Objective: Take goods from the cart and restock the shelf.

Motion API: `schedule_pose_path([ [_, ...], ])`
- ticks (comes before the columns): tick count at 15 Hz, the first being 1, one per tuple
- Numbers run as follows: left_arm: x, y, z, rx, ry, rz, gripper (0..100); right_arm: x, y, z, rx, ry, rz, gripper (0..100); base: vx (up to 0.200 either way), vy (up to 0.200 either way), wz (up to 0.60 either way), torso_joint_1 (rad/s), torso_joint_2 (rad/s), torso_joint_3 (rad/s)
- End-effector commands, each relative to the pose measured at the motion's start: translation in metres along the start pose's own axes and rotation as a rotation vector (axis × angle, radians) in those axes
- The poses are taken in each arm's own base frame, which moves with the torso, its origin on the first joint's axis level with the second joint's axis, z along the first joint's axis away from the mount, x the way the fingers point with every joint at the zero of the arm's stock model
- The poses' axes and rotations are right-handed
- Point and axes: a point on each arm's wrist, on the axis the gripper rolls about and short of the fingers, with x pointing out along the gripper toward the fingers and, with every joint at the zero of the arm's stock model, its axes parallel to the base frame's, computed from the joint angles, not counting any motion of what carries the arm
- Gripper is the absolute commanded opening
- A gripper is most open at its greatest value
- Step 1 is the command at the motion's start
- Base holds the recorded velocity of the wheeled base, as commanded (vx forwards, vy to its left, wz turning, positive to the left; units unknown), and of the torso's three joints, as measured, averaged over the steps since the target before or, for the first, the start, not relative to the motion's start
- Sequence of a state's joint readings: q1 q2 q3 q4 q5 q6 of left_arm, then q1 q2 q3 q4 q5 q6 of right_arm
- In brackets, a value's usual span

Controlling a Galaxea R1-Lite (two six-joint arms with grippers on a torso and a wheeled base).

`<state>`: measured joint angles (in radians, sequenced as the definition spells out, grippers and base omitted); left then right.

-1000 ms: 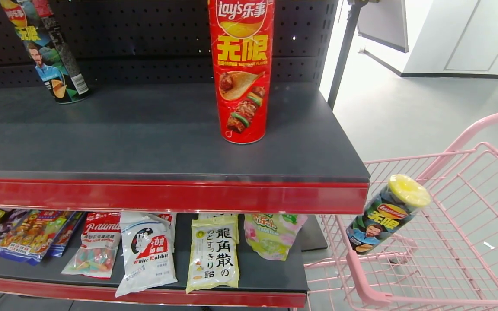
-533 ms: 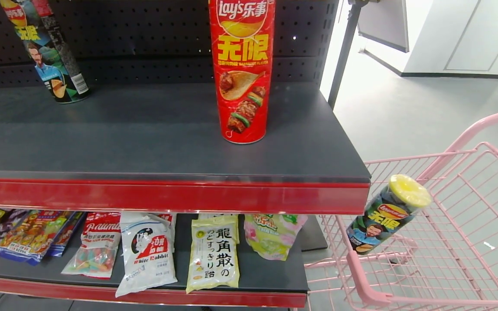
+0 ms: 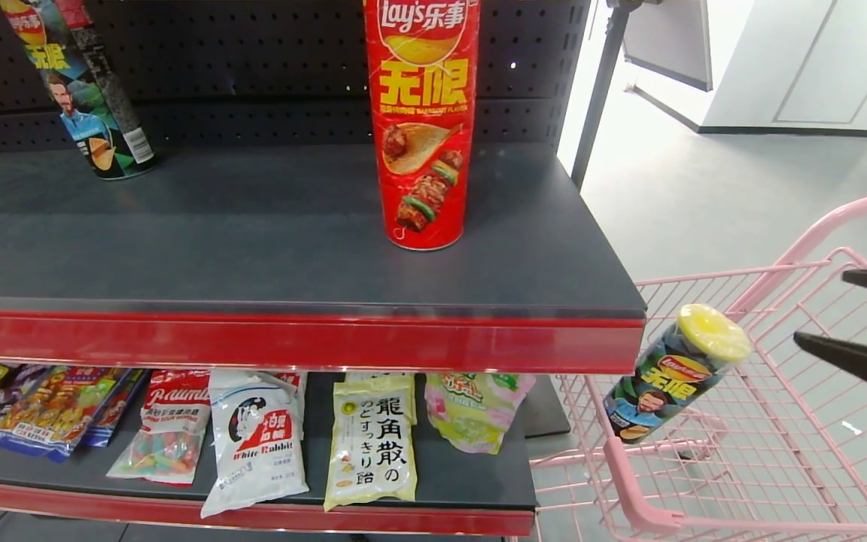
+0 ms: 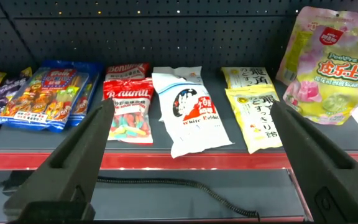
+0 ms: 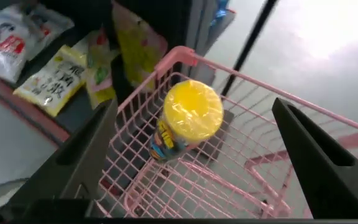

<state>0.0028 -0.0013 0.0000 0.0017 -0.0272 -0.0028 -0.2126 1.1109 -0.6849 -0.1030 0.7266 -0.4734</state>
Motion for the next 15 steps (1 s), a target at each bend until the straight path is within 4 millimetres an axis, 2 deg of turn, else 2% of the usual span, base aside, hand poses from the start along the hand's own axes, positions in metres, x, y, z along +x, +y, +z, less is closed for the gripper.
schedule_pose_path([
  [1,0.0,0.0,0.0,0.0,0.001,0.0,100,0.029,-0.023,-0.037,0.039,0.061,0.13,100,0.0,0.0,0.0,0.0,0.0,0.0],
  [3,0.0,0.0,0.0,0.0,0.001,0.0,100,0.032,-0.031,-0.05,0.018,0.053,0.178,100,0.0,0.0,0.0,0.0,0.0,0.0],
  [6,0.0,0.0,0.0,0.0,0.001,0.0,100,0.032,-0.053,-0.083,0.04,0.081,0.169,100,0.0,0.0,0.0,0.0,0.0,0.0],
  [9,0.0,0.0,0.0,0.0,0.001,0.0,100,0.036,-0.056,-0.102,0.085,0.079,0.209,100,0.0,0.0,0.0,0.0,0.0,0.0],
  [15,0.0,0.0,0.0,0.0,0.001,0.0,100,0.073,-0.07,-0.141,0.114,0.103,0.329,100,0.0,0.0,0.0,0.0,0.0,0.0],
])
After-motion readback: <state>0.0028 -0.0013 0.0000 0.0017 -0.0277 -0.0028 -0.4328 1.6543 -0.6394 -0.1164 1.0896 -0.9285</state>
